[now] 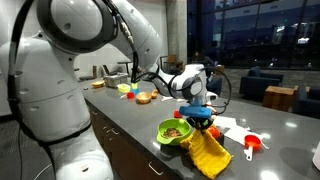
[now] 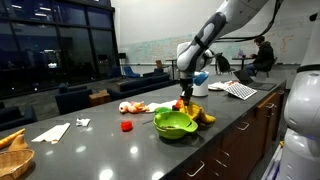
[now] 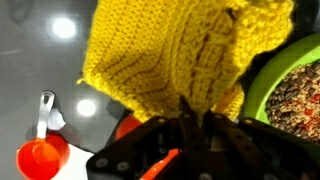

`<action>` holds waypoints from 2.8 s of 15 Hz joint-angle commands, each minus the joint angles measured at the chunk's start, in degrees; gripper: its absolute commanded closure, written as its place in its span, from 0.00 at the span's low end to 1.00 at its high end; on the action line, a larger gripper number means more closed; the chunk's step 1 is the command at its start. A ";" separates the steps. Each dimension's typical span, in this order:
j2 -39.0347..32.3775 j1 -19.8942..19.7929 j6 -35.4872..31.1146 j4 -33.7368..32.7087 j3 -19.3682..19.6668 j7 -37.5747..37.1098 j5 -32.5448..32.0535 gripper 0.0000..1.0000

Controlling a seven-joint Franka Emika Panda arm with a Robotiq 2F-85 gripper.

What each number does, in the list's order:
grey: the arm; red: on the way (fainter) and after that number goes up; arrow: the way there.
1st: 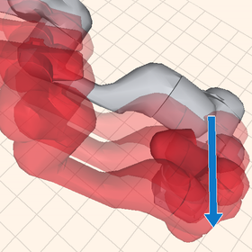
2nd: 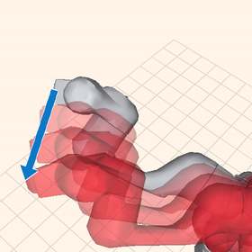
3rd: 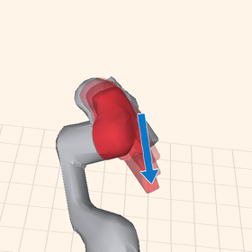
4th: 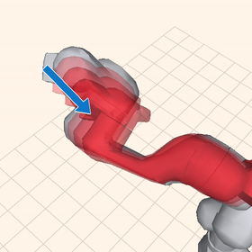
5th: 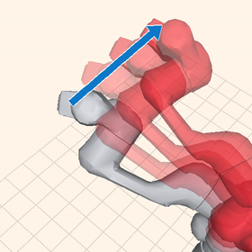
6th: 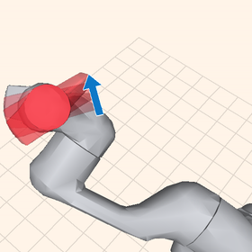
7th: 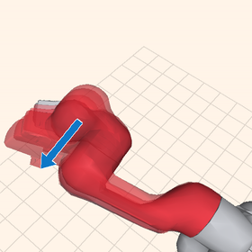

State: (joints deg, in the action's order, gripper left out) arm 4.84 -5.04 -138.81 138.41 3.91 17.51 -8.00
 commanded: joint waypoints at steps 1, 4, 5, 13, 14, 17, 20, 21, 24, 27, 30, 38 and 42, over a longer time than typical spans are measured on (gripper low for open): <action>4.29 0.68 2.97 -0.32 -0.94 -4.44 -5.42 0.98; 6.57 0.99 4.70 -0.69 -2.00 -6.66 -8.61 0.98; 7.38 1.00 5.18 -0.80 -2.40 -7.54 -9.78 0.98; 13.41 5.03 19.86 -7.78 -6.99 -8.23 -8.97 0.98; 13.72 5.92 22.28 -9.39 -8.02 -8.92 -8.89 0.98; 13.86 8.83 28.08 -13.75 -10.15 -8.66 -7.43 0.98; 12.97 12.18 30.61 -17.34 -10.91 -5.56 -3.28 0.98; 12.23 13.15 31.62 -18.72 -11.24 -5.00 -1.95 0.98; 10.43 15.08 33.86 -21.83 -12.07 -4.03 0.92 0.98; 6.87 16.23 35.96 -25.75 -13.00 -3.99 3.20 0.98; 2.43 16.87 37.85 -30.04 -13.96 -4.22 4.80 0.98; -9.24 19.54 44.05 -42.39 -18.40 -7.12 3.92 0.98; -14.07 21.44 46.01 -47.44 -19.89 -7.69 3.46 0.98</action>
State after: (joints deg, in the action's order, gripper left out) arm -5.35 15.09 -96.02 96.46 -15.15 10.93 -3.70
